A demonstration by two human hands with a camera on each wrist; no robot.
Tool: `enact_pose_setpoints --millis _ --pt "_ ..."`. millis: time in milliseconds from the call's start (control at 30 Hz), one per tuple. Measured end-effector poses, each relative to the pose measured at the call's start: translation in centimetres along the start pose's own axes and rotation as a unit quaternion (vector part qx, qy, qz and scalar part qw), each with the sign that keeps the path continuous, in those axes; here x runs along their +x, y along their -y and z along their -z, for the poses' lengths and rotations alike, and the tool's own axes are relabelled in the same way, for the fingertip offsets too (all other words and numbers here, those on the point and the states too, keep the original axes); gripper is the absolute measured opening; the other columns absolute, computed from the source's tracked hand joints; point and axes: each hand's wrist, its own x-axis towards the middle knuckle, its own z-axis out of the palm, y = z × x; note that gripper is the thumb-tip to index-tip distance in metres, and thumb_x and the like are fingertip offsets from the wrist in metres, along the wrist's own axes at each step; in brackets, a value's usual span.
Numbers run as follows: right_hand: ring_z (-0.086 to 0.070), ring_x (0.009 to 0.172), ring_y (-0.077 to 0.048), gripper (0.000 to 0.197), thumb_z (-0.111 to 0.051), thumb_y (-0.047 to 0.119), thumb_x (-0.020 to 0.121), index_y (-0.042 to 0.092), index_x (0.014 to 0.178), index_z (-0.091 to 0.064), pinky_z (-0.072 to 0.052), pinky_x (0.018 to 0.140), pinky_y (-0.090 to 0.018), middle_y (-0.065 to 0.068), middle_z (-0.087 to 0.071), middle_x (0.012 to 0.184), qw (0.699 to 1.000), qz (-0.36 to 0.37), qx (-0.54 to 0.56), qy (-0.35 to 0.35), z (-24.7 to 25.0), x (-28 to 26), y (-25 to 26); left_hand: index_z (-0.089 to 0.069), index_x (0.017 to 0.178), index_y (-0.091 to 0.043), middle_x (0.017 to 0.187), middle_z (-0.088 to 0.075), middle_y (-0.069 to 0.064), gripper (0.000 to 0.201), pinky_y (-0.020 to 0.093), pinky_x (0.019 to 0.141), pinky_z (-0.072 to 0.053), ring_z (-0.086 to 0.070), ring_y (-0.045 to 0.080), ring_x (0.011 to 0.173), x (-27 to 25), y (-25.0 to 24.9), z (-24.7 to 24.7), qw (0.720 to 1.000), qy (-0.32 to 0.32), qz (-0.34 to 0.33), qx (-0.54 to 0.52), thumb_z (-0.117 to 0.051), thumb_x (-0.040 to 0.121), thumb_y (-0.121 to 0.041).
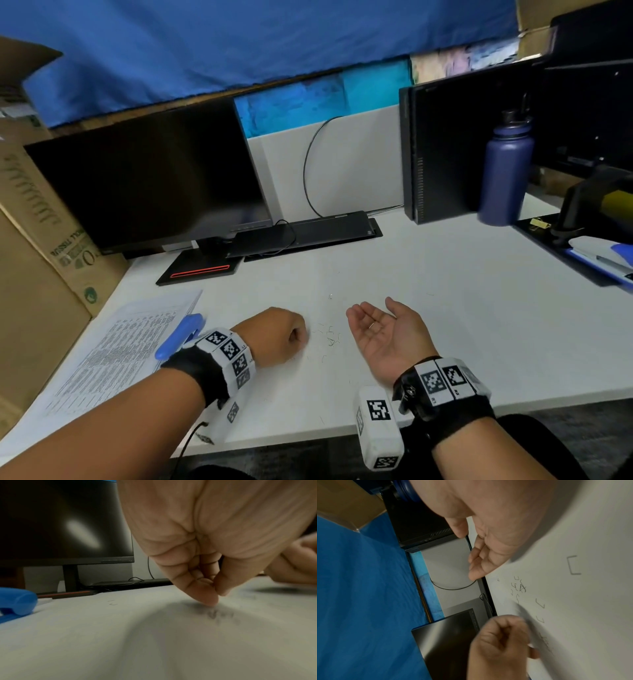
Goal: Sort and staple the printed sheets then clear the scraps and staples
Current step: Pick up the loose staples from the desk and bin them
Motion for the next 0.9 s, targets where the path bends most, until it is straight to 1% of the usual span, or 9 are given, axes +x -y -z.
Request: enact_pose_setpoints --millis 133,200,233,333,433,567,667,800,900 --pt "-0.067 0.101 -0.037 0.040 -0.052 0.031 0.100 -0.007 0.109 -0.061 -0.059 0.084 -0.043 -0.024 -0.065 0.108 1.000 -0.005 -0.014 -0.001 -0.1 0.0 -0.4 -0.071 0.091 -0.022 0.077 -0.067 -0.014 0.009 0.011 0.065 -0.049 -0.061 -0.006 0.065 0.3 -3.2 2.2 0.982 -0.097 -0.030 -0.157 -0.063 0.095 -0.021" --pt "-0.067 0.100 -0.036 0.040 -0.049 0.030 0.101 -0.007 0.113 -0.060 -0.057 0.088 -0.044 -0.025 -0.066 0.110 1.000 -0.010 -0.012 0.008 -0.4 -0.2 -0.7 -0.074 0.093 -0.020 0.075 -0.068 -0.014 0.006 0.008 0.061 -0.048 -0.060 -0.010 0.060 0.4 -5.4 2.8 0.975 -0.096 -0.065 -0.189 -0.068 0.093 -0.018" --pt "-0.068 0.098 -0.036 0.040 -0.046 0.028 0.102 -0.008 0.115 -0.059 -0.057 0.085 -0.043 -0.025 -0.067 0.111 1.000 -0.014 -0.008 0.017 -0.5 -0.3 -1.0 -0.075 0.093 -0.019 0.077 -0.070 -0.013 0.005 0.009 0.062 -0.049 -0.060 -0.010 0.061 0.4 -6.2 2.8 0.976 -0.088 -0.078 -0.185 -0.070 0.091 -0.017" --pt "-0.074 0.077 -0.032 0.038 -0.037 0.020 0.105 -0.009 0.120 -0.058 -0.061 0.063 -0.036 -0.025 -0.070 0.111 0.999 -0.038 0.012 0.037 -0.6 -0.3 -1.5 -0.076 0.086 -0.018 0.086 -0.076 -0.005 0.005 0.021 0.066 -0.059 -0.064 -0.002 0.065 0.7 -7.6 2.7 0.975 -0.073 -0.073 -0.195 -0.076 0.086 -0.013" --pt "-0.071 0.064 -0.028 0.037 -0.037 0.014 0.105 -0.009 0.126 -0.056 -0.060 0.069 -0.039 -0.022 -0.070 0.111 0.998 -0.046 0.029 0.036 -0.3 0.0 -1.6 -0.077 0.081 -0.016 0.079 -0.077 -0.002 0.005 0.023 0.066 -0.061 -0.068 0.003 0.064 0.7 -7.6 3.1 0.964 -0.085 -0.035 -0.250 -0.080 0.083 -0.014" --pt "-0.071 0.088 -0.030 0.034 -0.042 0.013 0.103 -0.007 0.126 -0.058 -0.062 0.071 -0.040 -0.021 -0.068 0.118 0.999 -0.045 0.016 0.026 -0.1 0.3 -1.8 -0.078 0.093 -0.003 0.081 -0.079 0.005 0.007 0.024 0.074 -0.062 -0.074 0.012 0.074 0.3 -6.7 3.6 0.932 -0.070 -0.010 -0.355 -0.074 0.089 -0.007" --pt "-0.071 0.099 -0.034 0.033 -0.043 0.014 0.103 -0.008 0.121 -0.060 -0.063 0.073 -0.043 -0.023 -0.070 0.113 0.998 -0.055 0.008 0.028 -0.2 0.2 -2.0 -0.078 0.096 -0.001 0.073 -0.076 -0.002 0.009 0.020 0.068 -0.060 -0.072 0.009 0.072 0.0 -5.5 3.8 0.922 -0.075 -0.001 -0.380 -0.071 0.091 -0.004" --pt "-0.069 0.105 -0.036 0.033 -0.042 0.014 0.104 -0.010 0.116 -0.061 -0.056 0.089 -0.045 -0.026 -0.070 0.110 0.997 -0.067 0.005 0.043 -0.6 -0.4 -2.6 -0.079 0.097 -0.008 0.084 -0.078 0.001 0.012 0.014 0.061 -0.054 -0.068 0.000 0.071 -0.2 -5.4 3.6 0.941 -0.082 -0.024 -0.328 -0.069 0.094 -0.014" --pt "-0.068 0.106 -0.033 0.032 -0.040 0.014 0.105 -0.008 0.116 -0.060 -0.055 0.090 -0.045 -0.023 -0.069 0.111 0.996 -0.073 0.016 0.051 -0.8 -0.6 -3.1 -0.078 0.104 -0.012 0.094 -0.079 -0.002 0.019 0.004 0.060 -0.045 -0.065 -0.008 0.071 -0.1 -5.7 3.4 0.959 -0.057 -0.045 -0.274 -0.060 0.100 -0.016"
